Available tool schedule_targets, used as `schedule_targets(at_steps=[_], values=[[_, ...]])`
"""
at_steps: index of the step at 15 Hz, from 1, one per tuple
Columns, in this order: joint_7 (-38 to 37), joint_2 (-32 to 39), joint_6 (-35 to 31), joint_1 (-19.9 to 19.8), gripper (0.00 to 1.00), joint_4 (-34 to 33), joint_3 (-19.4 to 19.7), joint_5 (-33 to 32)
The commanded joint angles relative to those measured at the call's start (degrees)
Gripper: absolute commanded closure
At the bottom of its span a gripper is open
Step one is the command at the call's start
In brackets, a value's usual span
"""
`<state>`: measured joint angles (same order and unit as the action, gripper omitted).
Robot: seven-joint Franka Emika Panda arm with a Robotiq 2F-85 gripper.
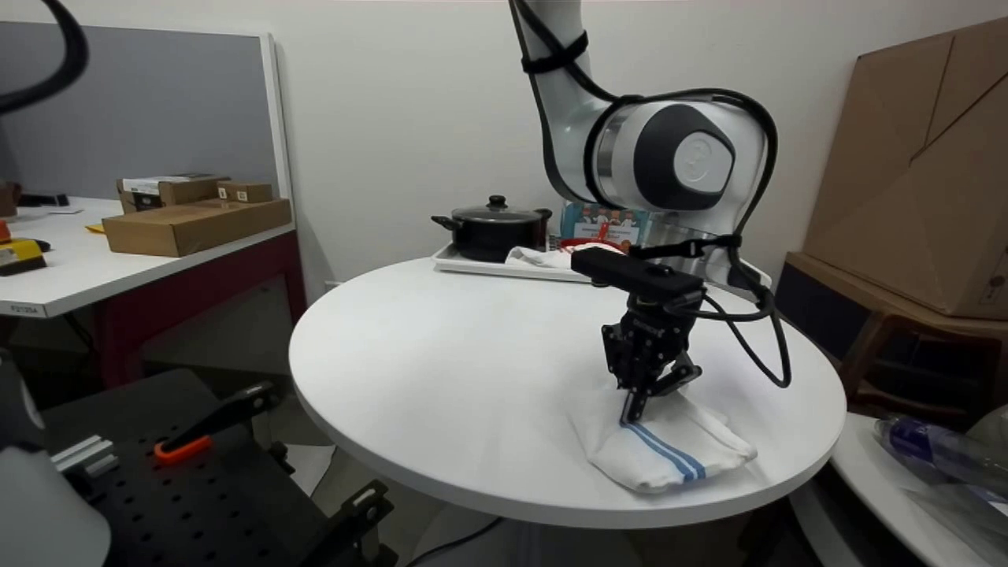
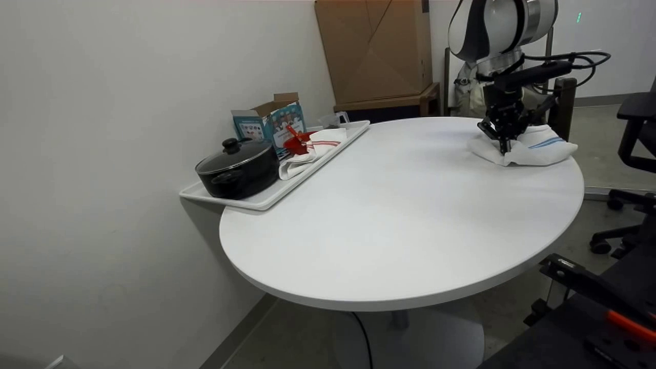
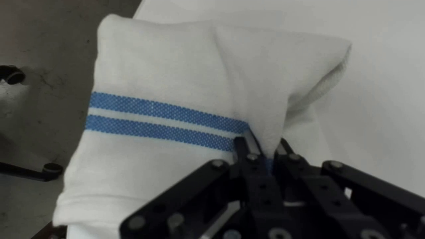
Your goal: Use the cloth to wipe the table
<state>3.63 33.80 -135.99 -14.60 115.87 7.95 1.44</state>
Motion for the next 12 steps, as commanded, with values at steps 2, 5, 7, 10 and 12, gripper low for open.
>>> schedule_targets(at_steps=[2, 5, 7, 10, 12], values=[[-10.75, -1.77, -1.26, 11.16, 0.98, 5.16, 1.4, -8.68], [-16.11, -4.52, -0.02, 17.93, 0.98, 8.57, -0.29, -12.56], [-18.4, -6.28, -0.39, 22.24, 0.98, 11.14, -2.33, -13.88], [-21.65, -8.92, 0.35, 27.92, 0.98, 14.03, -6.75, -13.18], [-25.01, -10.4, 1.65, 31.53, 0.98, 15.31, -10.09, -11.79]])
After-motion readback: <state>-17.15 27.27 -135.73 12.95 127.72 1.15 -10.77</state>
